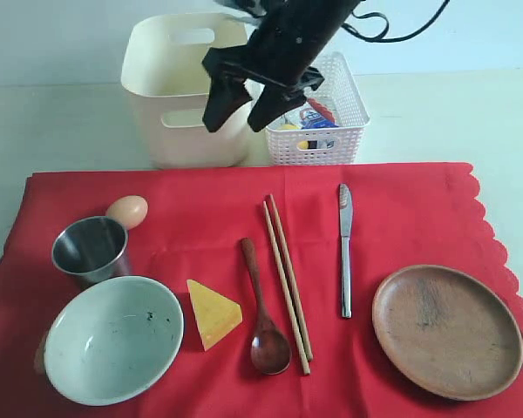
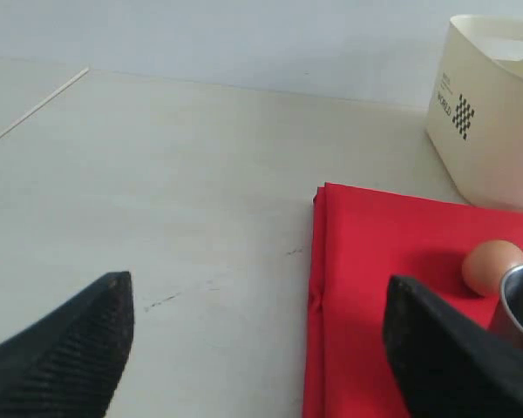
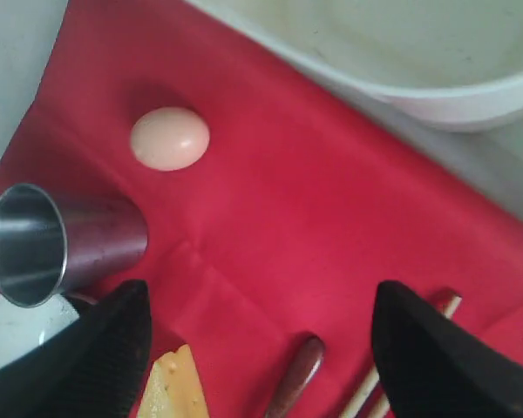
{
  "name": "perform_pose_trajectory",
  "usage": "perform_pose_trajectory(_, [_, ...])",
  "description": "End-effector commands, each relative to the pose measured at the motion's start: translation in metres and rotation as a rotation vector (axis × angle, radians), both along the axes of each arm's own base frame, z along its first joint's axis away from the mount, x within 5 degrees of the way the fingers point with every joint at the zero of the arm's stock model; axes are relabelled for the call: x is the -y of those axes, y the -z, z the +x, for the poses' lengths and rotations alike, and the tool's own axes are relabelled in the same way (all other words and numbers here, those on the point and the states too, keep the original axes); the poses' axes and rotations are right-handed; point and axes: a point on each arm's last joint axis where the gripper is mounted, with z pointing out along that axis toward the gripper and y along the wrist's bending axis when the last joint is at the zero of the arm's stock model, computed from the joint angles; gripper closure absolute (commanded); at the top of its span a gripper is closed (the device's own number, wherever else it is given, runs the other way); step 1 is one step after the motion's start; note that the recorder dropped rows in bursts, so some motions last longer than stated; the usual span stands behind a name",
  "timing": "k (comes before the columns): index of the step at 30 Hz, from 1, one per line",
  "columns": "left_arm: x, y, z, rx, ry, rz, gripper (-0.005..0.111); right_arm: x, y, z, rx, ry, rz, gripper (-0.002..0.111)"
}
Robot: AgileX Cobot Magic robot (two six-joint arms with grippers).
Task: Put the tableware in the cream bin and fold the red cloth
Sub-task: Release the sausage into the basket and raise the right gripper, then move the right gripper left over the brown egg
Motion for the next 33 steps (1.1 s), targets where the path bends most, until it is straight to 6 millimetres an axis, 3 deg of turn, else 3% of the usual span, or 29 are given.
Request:
perform_pose_trajectory(1, [0.000,0.000,0.000,0.014,0.003,-0.005,0.031,-0.024,-0.003,-0.019,0.031,-0.057,-0.079,0.041])
perform_pose_trajectory(7, [0.000,0.000,0.000,0.014,0.003,-0.005,0.031,-0.054,0.000,-0.043,0.064,-0.131,-0.162,0.041])
perform_pose_trajectory(20, [0.000,0.000,0.000,0.014,0.003,-0.005,0.031,-0.116,-0.001,-0.081,0.204,-0.146,-0.123,0.040])
perform_pose_trajectory(33, [0.000,0.000,0.000,0.014,0.003,-0.005,0.031,-0.142,-0.009,-0.083,0.368,-0.033,-0.031,0.035])
